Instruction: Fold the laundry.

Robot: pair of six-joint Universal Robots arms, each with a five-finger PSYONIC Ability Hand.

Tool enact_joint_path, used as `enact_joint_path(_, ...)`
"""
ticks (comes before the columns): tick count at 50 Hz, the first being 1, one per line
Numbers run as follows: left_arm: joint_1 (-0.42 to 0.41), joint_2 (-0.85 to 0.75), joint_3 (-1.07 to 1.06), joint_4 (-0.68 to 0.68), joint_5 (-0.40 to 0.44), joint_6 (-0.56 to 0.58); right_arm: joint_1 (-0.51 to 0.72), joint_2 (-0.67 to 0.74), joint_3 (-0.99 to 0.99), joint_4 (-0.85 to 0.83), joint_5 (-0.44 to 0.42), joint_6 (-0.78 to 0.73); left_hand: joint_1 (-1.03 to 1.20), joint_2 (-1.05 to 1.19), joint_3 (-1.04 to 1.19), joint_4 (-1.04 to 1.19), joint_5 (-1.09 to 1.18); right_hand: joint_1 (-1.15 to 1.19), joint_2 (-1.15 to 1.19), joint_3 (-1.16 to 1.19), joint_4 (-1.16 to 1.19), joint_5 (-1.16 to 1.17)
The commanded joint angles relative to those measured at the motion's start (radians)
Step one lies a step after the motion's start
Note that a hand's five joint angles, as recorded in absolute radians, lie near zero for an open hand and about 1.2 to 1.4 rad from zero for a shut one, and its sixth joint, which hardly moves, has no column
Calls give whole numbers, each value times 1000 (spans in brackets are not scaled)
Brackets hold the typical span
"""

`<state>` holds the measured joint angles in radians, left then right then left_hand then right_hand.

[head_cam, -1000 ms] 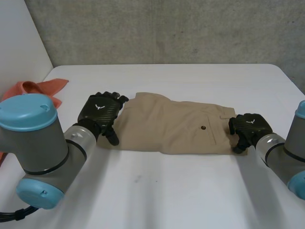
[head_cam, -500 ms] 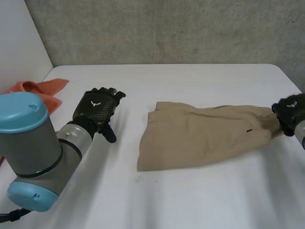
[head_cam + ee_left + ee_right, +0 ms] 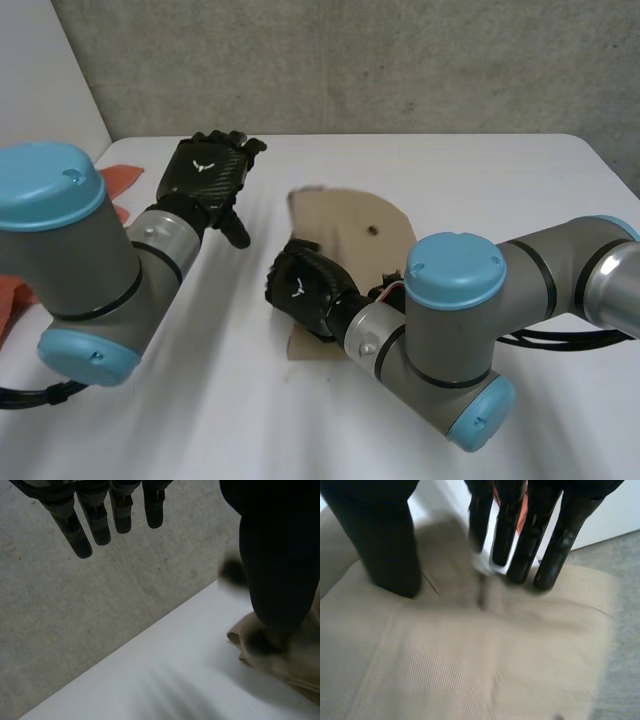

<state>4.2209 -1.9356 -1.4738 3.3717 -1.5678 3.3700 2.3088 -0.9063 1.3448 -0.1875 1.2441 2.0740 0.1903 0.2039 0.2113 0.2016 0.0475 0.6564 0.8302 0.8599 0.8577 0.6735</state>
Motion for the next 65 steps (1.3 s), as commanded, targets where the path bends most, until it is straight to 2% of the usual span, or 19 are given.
enact_joint_path(1, -2, -74, 102, -2, -1, -21, -81, -104, 19, 6, 28, 410, 0, -14, -21, -12, -32, -482, -656, -685, -683, -673)
enact_joint_path(2, -4, -81, 113, -2, -1, -26, -124, -152, 26, 16, 28, 536, 0, -14, -21, -12, -32, -482, -656, -685, -683, -673)
enact_joint_path(4, -18, -109, 150, -2, -1, -44, -170, -204, 40, 34, 28, 689, 0, -14, -21, -12, -32, -482, -656, -685, -683, -673)
enact_joint_path(8, -68, -173, 223, -11, 0, -73, -241, -232, 36, 112, 26, 895, 3, -11, -18, -9, -29, -482, -656, -685, -683, -673)
enact_joint_path(10, -84, -193, 245, -15, 2, -75, -284, -223, 25, 170, 26, 931, 3, -11, -18, -9, -29, -482, -656, -685, -683, -673)
enact_joint_path(16, -168, -291, 334, -78, 2, -77, -330, -123, -70, 279, 28, 934, 6, -8, -15, -6, -26, -482, -656, -685, -683, -673)
enact_joint_path(20, -191, -330, 380, -132, -4, -77, -335, -79, -122, 338, 21, 945, 6, -8, -15, -6, -26, -482, -656, -685, -683, -673)
enact_joint_path(27, -200, -374, 421, -181, -32, -73, -335, -63, -142, 361, 17, 945, 14, 1, -7, 3, -17, -482, -656, -685, -683, -673)
enact_joint_path(36, -197, -460, 431, -299, -104, -54, -322, 59, -179, 364, 60, 919, 11, -2, -10, 0, -20, -482, -656, -685, -683, -673)
enact_joint_path(43, -197, -491, 438, -321, -106, 12, -322, 92, -184, 364, 121, 781, 11, -2, -10, 0, -20, -482, -656, -685, -683, -673)
enact_joint_path(47, -202, -488, 438, -322, -103, 31, -322, 89, -181, 365, 136, 758, 11, -2, -10, 0, -20, -482, -656, -685, -683, -673)
enact_joint_path(55, -205, -441, 445, -322, -101, 26, -325, 11, -164, 358, 181, 755, 11, -2, -10, 0, -20, -482, -656, -685, -683, -673)
enact_joint_path(61, -191, -263, 426, -322, -106, 14, -336, -177, -131, 324, 193, 770, 6, -8, -15, -6, -26, -482, -656, -685, -683, -673)
enact_joint_path(65, -156, -114, 380, -321, -109, 0, -339, -305, -113, 290, 254, 797, 3, -11, -18, -9, -29, -482, -656, -685, -683, -673)
